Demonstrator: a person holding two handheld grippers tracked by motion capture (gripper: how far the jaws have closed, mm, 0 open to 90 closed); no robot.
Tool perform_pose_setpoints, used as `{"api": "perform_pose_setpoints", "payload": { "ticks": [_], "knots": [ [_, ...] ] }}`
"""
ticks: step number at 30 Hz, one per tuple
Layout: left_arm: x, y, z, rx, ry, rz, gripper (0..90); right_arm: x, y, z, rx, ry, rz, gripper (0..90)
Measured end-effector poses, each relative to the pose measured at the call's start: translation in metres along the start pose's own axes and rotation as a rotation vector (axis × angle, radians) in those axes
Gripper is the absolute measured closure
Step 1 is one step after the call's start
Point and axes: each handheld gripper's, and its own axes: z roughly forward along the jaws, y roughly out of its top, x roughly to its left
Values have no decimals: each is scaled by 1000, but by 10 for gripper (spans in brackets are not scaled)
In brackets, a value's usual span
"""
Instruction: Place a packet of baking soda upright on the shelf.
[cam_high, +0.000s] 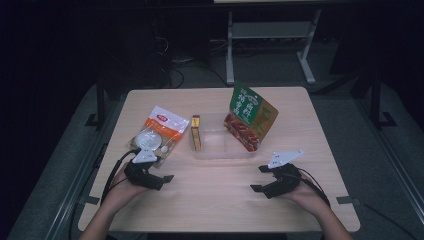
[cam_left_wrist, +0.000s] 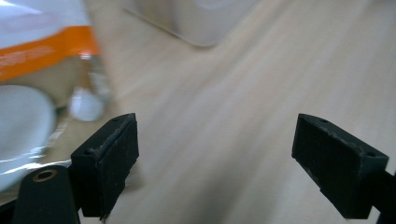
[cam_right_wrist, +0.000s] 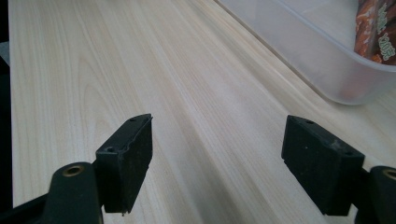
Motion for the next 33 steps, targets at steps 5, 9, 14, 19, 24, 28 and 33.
{"api": "perform_pose_setpoints", "payload": {
  "ticks": [5, 9, 14, 19, 24, 28, 33],
  "knots": [
    [20, 6, -5, -20, 61, -39, 141, 1, 0, -1, -22, 20, -5, 243],
    [36, 10, -7, -37, 100, -58, 141, 1, 1, -1, -33, 26, -8, 243],
    [61, 13, -7, -47, 122, -108, 141, 0, 0, -1, -31, 29, -9, 238],
    [87, 16, -8, -60, 156, -161, 142, 1, 0, -2, -36, 24, -8, 238],
    [111, 18, -1, -51, 186, -202, 142, 1, -1, -2, -36, 23, -6, 237],
    [127, 17, 8, -28, 205, -217, 141, 0, -2, -3, -41, 22, -5, 237],
    [144, 5, 19, -14, 193, -269, 144, 1, -2, -3, -37, 24, -10, 237]
  ]
}}
